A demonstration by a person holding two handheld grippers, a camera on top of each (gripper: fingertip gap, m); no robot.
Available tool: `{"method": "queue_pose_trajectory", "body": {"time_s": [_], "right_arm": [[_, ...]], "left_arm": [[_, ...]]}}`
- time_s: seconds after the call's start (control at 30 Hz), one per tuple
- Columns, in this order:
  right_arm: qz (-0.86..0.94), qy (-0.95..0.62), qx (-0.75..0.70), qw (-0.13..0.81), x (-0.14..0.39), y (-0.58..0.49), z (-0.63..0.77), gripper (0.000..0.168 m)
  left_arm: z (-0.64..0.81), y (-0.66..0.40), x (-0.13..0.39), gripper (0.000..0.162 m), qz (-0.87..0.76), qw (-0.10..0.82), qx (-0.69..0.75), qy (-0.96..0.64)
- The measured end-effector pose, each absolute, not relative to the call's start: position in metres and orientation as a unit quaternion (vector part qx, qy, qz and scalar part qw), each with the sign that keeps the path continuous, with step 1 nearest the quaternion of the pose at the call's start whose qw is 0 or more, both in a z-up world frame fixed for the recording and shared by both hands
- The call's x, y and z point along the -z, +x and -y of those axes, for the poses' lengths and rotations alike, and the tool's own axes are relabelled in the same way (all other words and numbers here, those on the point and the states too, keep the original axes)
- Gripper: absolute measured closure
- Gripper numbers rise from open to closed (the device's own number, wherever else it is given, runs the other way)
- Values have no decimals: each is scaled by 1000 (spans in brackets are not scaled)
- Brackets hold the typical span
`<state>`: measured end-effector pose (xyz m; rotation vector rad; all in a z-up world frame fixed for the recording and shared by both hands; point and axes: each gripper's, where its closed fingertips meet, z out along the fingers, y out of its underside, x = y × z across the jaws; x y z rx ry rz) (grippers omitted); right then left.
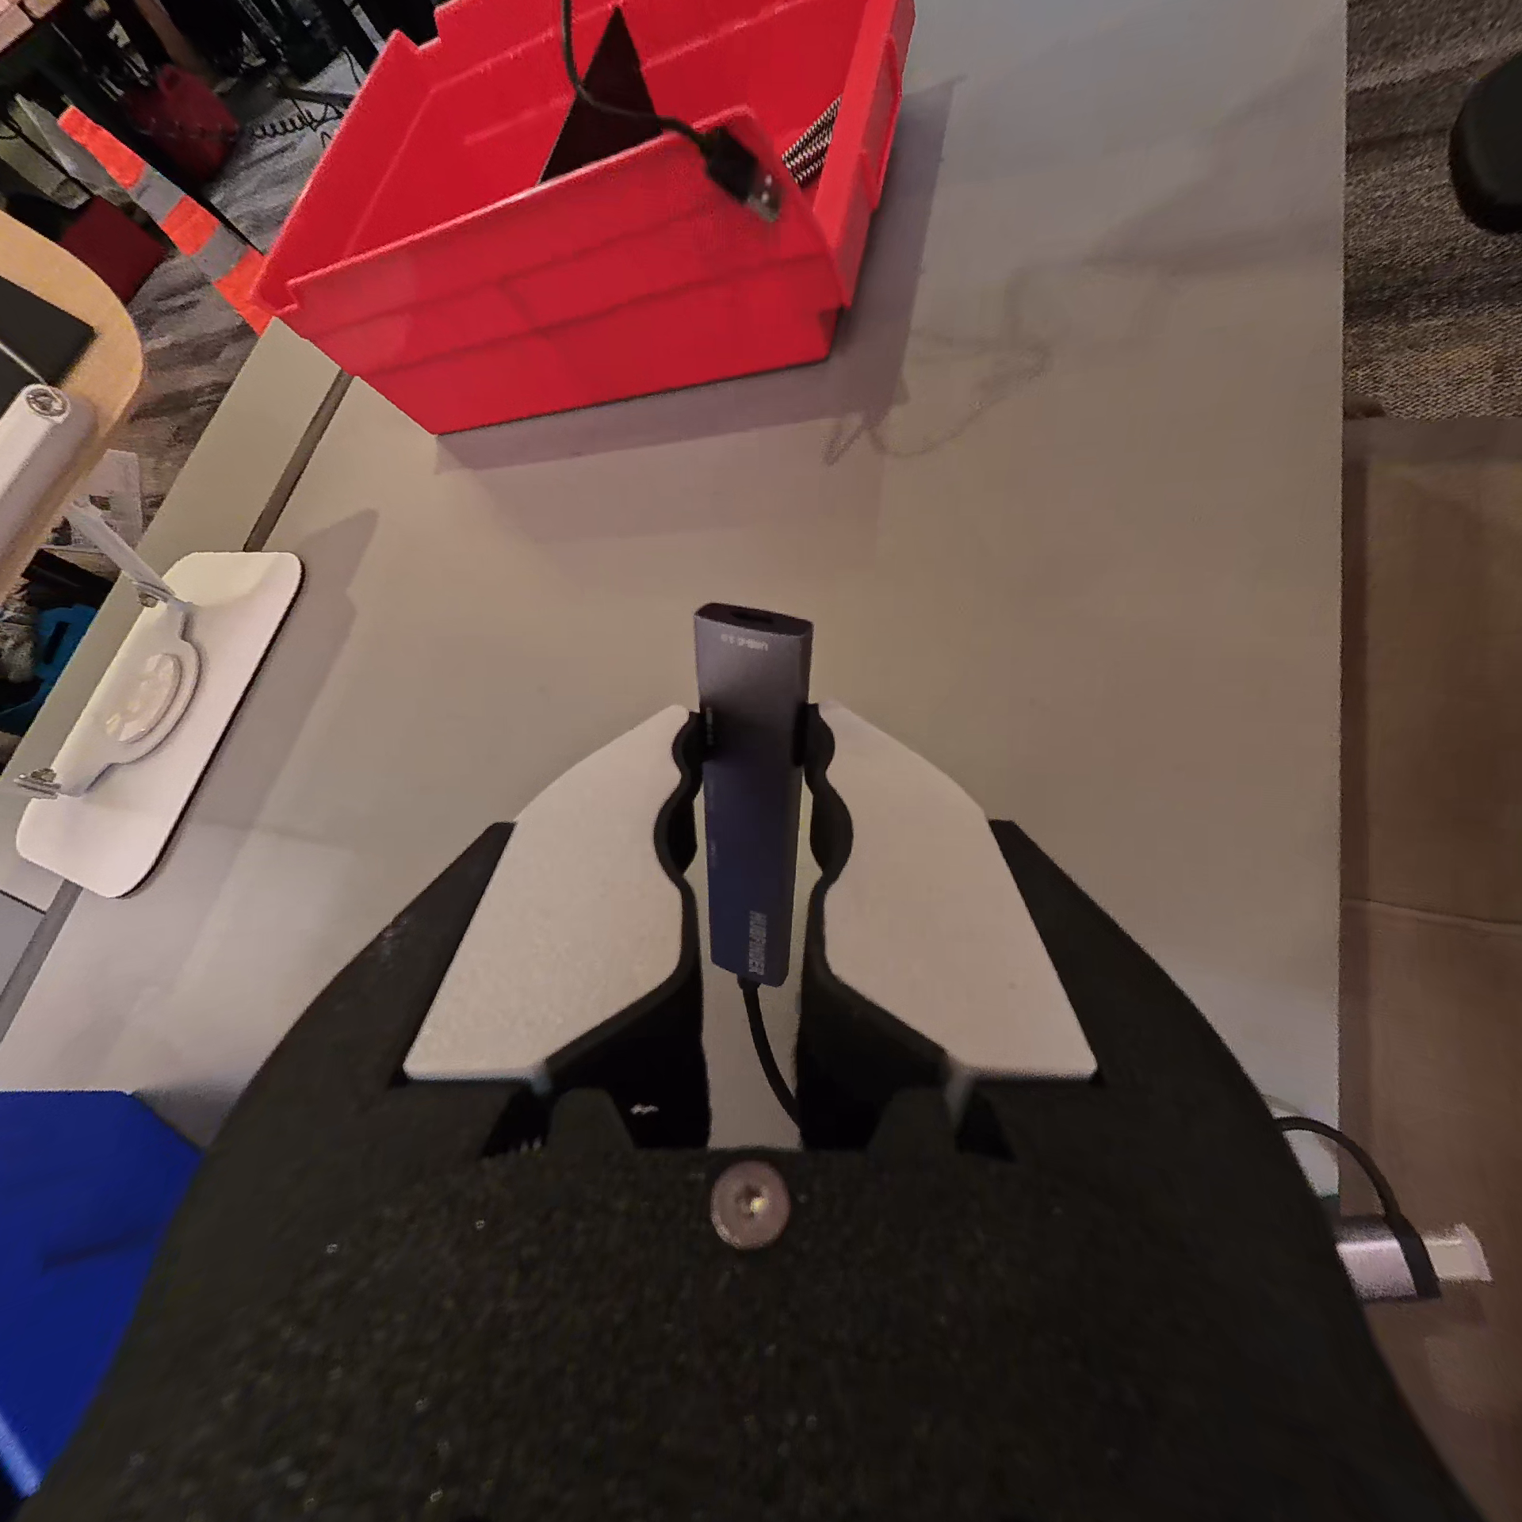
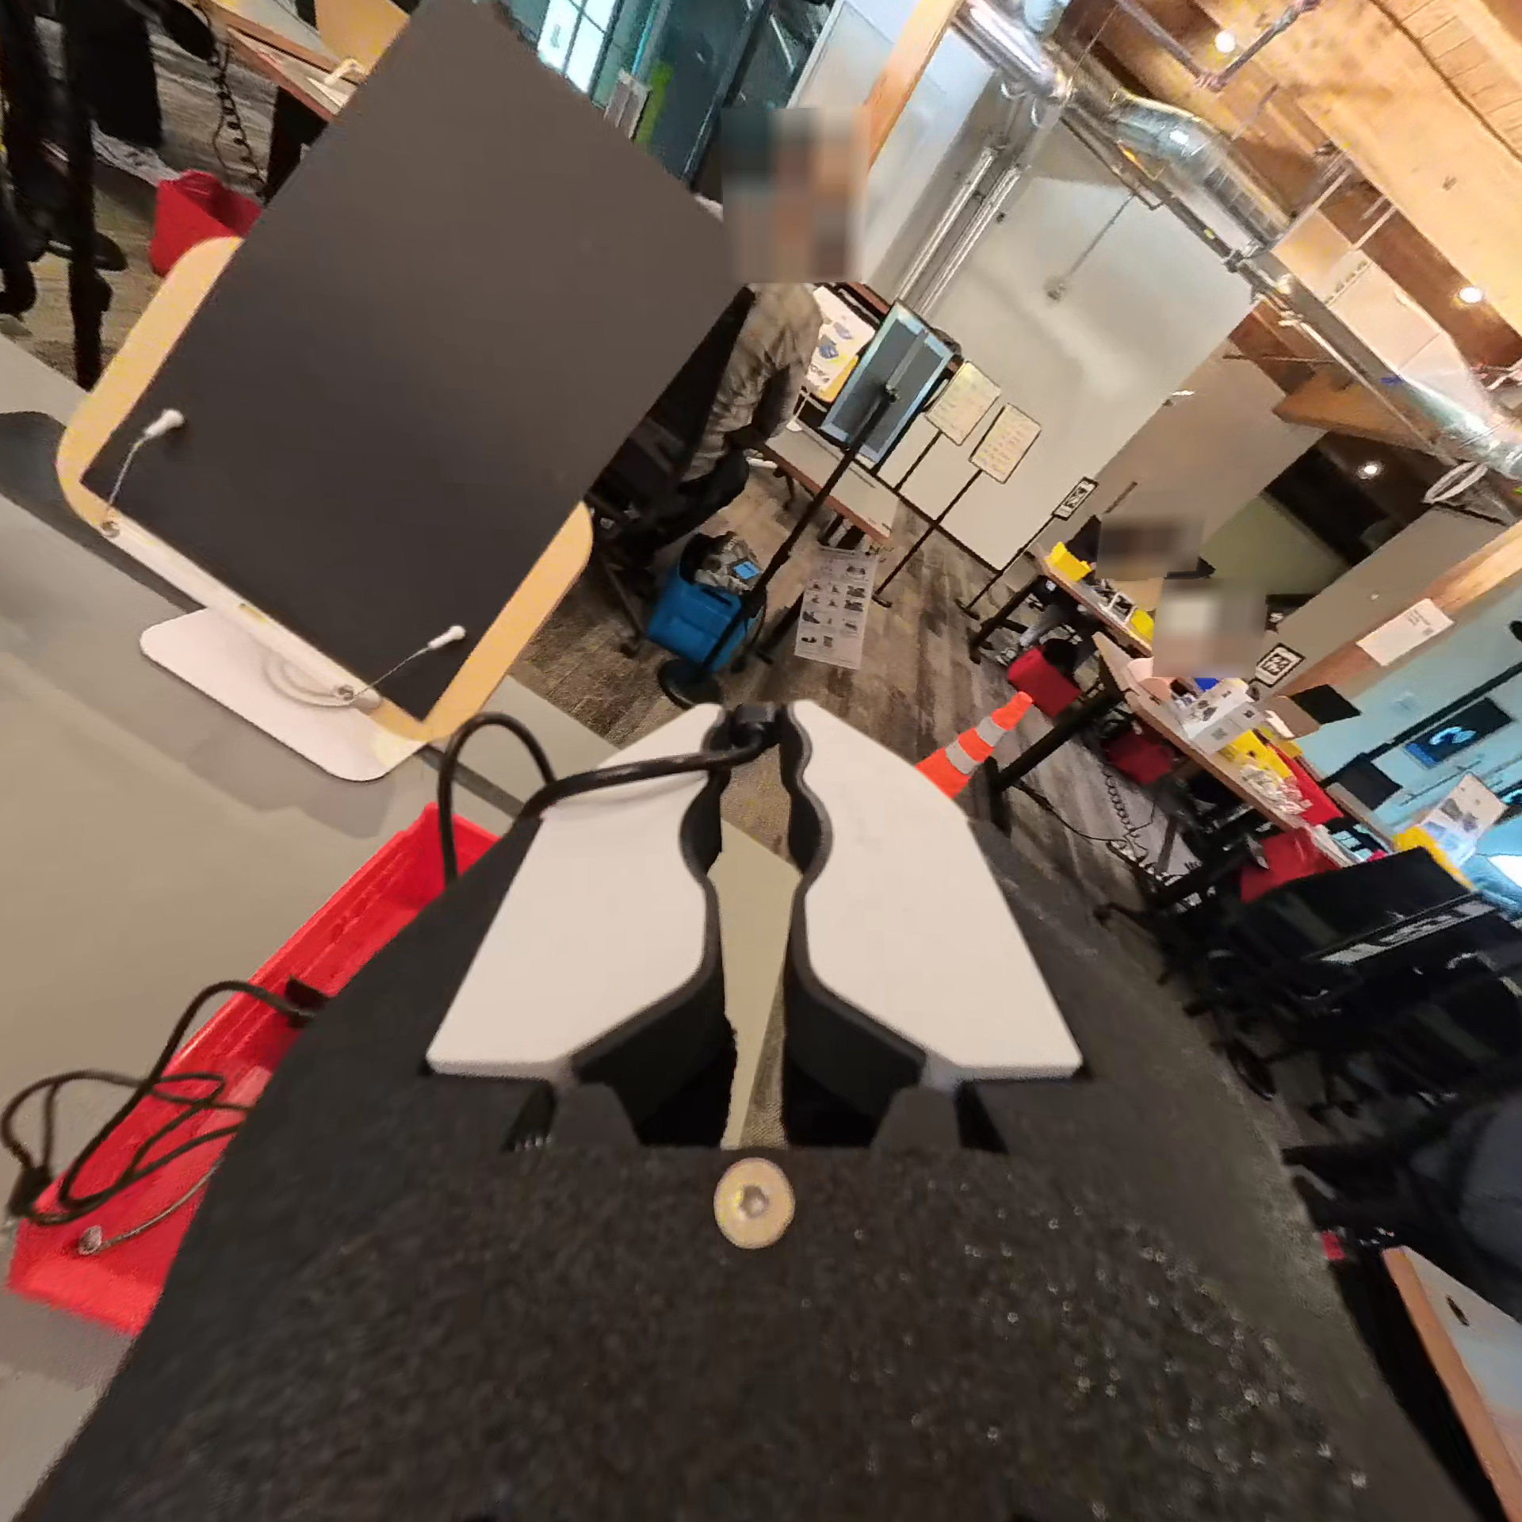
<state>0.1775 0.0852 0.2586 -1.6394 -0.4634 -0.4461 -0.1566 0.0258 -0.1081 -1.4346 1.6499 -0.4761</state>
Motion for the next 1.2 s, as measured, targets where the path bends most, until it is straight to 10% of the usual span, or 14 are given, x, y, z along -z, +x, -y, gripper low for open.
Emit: {"method": "queue_pose_trajectory", "body": {"time_s": [1.2], "right_arm": [[150,-630,178,741,-459,184,-99,157]], "left_arm": [[-20,-150,117,139,-668,425,198,-577]]}}
